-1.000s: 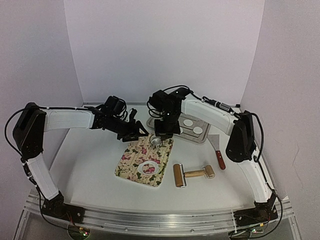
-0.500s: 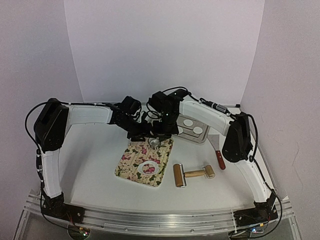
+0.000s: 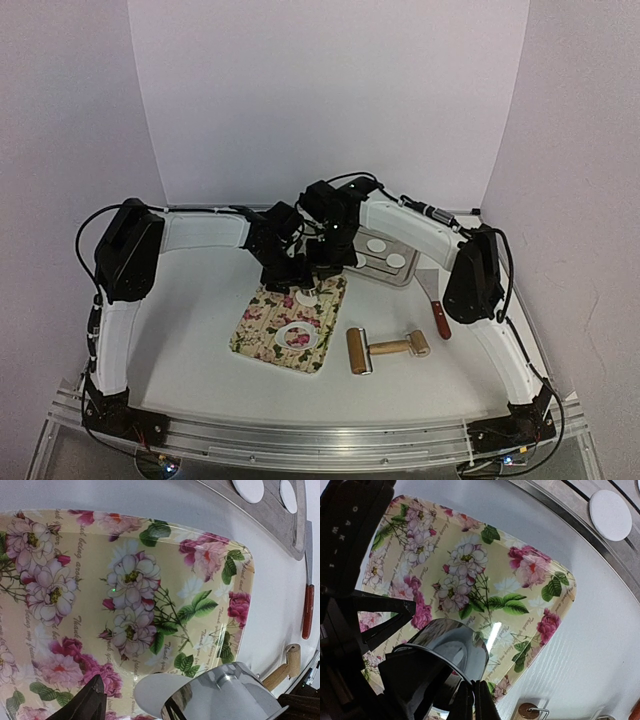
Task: Roll out the dumpling wrappers from the dough
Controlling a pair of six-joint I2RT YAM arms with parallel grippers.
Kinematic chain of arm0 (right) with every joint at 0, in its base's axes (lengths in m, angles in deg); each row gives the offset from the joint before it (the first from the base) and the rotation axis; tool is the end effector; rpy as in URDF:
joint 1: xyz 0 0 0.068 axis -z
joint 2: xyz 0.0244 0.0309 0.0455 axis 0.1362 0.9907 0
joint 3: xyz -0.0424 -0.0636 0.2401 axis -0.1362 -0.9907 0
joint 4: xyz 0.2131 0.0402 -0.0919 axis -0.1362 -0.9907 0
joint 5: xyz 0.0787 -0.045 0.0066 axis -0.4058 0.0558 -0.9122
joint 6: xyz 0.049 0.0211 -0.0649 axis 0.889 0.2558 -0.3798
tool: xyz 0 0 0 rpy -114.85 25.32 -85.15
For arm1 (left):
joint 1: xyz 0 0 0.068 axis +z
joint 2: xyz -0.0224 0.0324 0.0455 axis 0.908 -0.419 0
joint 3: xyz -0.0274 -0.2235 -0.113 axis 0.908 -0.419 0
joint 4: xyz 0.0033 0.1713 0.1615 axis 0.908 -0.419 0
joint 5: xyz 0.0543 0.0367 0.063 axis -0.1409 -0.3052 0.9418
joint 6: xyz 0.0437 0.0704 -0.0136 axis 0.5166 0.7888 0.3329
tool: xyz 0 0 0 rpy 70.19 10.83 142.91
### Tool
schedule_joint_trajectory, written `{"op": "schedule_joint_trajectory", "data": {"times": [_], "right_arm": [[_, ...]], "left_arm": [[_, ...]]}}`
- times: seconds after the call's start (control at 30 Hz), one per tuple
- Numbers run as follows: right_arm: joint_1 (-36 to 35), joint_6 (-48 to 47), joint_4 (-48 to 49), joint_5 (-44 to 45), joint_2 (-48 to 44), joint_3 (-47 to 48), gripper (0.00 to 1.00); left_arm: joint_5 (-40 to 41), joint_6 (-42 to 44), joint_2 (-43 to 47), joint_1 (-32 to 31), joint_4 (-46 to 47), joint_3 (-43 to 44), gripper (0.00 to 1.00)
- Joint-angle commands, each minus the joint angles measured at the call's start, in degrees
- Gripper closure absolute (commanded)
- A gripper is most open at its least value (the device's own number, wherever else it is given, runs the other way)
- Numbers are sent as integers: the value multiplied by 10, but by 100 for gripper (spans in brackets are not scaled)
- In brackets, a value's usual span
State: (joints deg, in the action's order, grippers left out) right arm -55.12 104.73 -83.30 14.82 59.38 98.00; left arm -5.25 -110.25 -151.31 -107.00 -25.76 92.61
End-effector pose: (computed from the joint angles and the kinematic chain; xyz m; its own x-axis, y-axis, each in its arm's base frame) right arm 0.3191 0.3595 0.1839 -0.9428 -0.2307 -0.2404 -0.2971 0.9088 0.2930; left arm 0.3135 -0.3026 0.1336 -0.9649 0.1212 -0.2329 0.2107 0.8866 -0.4118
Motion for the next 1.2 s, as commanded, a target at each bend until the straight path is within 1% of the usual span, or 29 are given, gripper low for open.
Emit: {"op": "schedule_joint_trajectory", "data": {"times": [0.0,0.1,0.3,0.43,0.63,0.83,0.97,1.17], "right_arm": [[-2,-15,8,-14,6,27,100],[-1,-17,7,-5,3,20,100],[14,-1,2,30,-11,-15,100],[29,1,2,42,-17,-28,100],[40,-5,3,39,-17,-12,100],[51,-16,5,51,-44,-10,100],[72,-21,5,69,-99,-67,100],[106,-39,12,66,-210,-222,100]], "left_arm": [[31,-8,-15,-2,-25,35,11],[34,-7,-2,-2,-11,31,11],[17,4,79,-2,86,-18,9],[9,11,128,-2,124,-45,9],[30,-1,177,-2,111,-79,8],[48,-38,226,15,113,-152,7],[58,-57,256,44,104,-183,7],[54,-62,291,81,86,-229,6]]}}
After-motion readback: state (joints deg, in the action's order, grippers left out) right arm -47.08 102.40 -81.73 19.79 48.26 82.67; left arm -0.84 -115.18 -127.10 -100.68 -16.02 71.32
